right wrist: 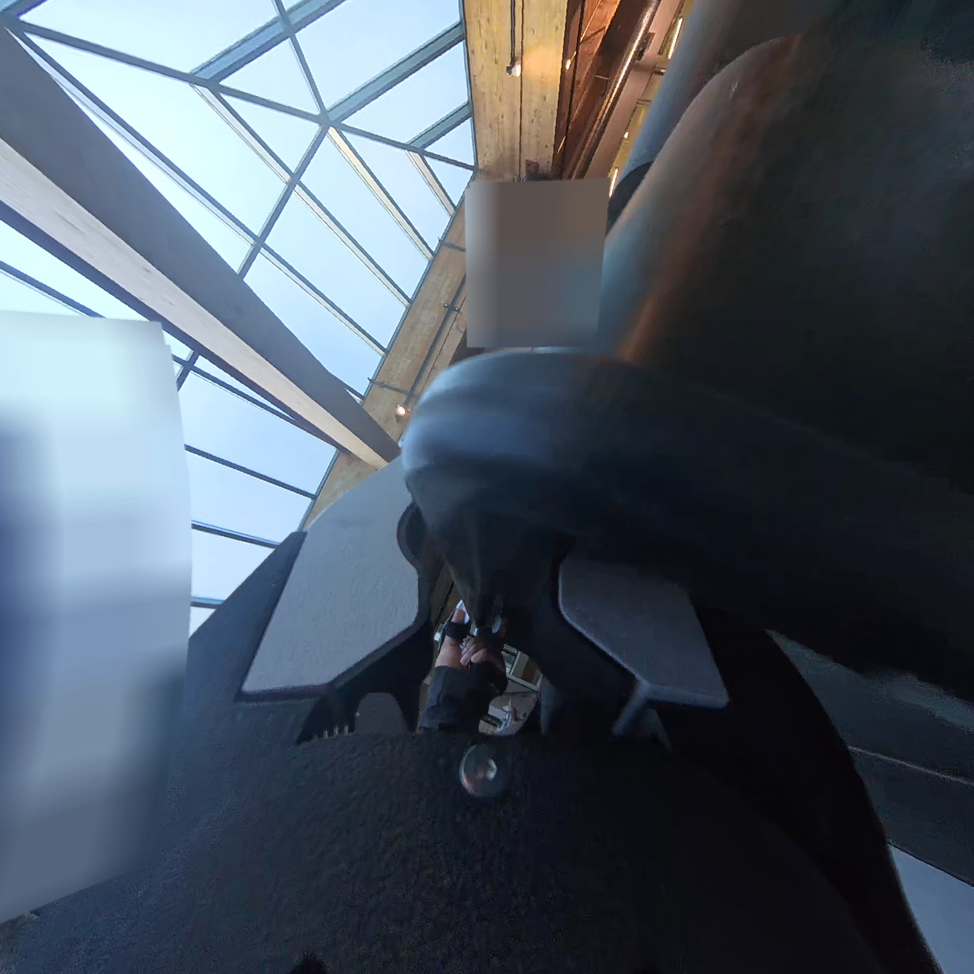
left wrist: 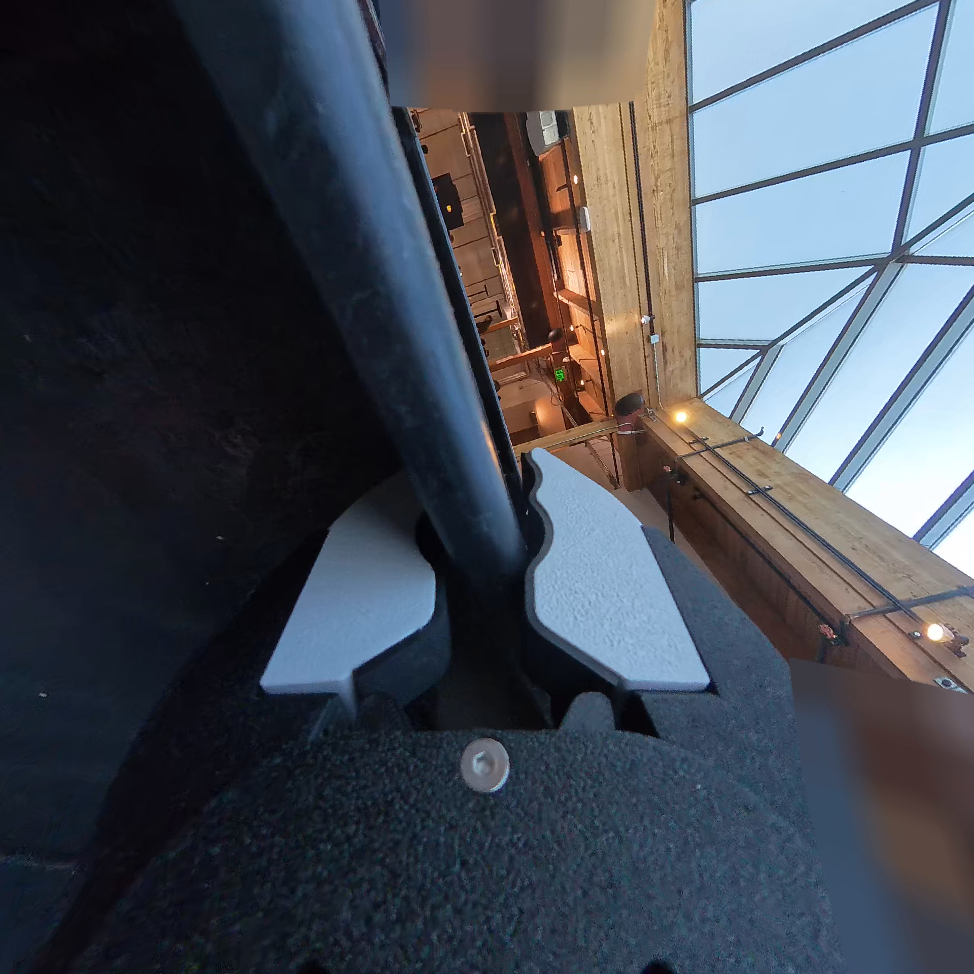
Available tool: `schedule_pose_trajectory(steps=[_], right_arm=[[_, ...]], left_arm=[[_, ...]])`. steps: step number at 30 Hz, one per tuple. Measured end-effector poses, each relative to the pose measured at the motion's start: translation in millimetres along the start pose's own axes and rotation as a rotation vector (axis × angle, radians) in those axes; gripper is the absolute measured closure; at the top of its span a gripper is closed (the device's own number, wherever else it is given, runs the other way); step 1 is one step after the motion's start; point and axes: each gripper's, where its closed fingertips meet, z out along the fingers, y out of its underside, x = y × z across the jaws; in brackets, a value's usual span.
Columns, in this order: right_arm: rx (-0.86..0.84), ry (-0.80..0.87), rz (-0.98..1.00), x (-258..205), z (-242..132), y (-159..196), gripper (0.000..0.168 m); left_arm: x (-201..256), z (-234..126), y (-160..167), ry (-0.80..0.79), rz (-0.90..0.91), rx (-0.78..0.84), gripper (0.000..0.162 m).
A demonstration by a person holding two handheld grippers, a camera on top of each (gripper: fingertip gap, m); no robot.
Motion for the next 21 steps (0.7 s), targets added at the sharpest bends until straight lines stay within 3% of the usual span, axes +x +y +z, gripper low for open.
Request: schedule_pose_trajectory(steps=[7,13,18,21], right_arm=[[-0.238,-0.107,-0.032,-25,-35,33,0.12],[-0.497,-0.132,-0.212,-38,-101,57,0.124],[-0.501,0.006,-0.533,-24,-147,12,0.12],[-0.495,0.142,-0.802,-2,-152,-28,0.115]], left_arm=[[2,-18,0,0.035,-0.003,0.014,0.135],[6,-36,1,0.088,0.009,0.016,0.133],[3,-24,2,0.087,0.008,0.013,0.132],[1,-22,3,0.088,0.007,0.014,0.131]])
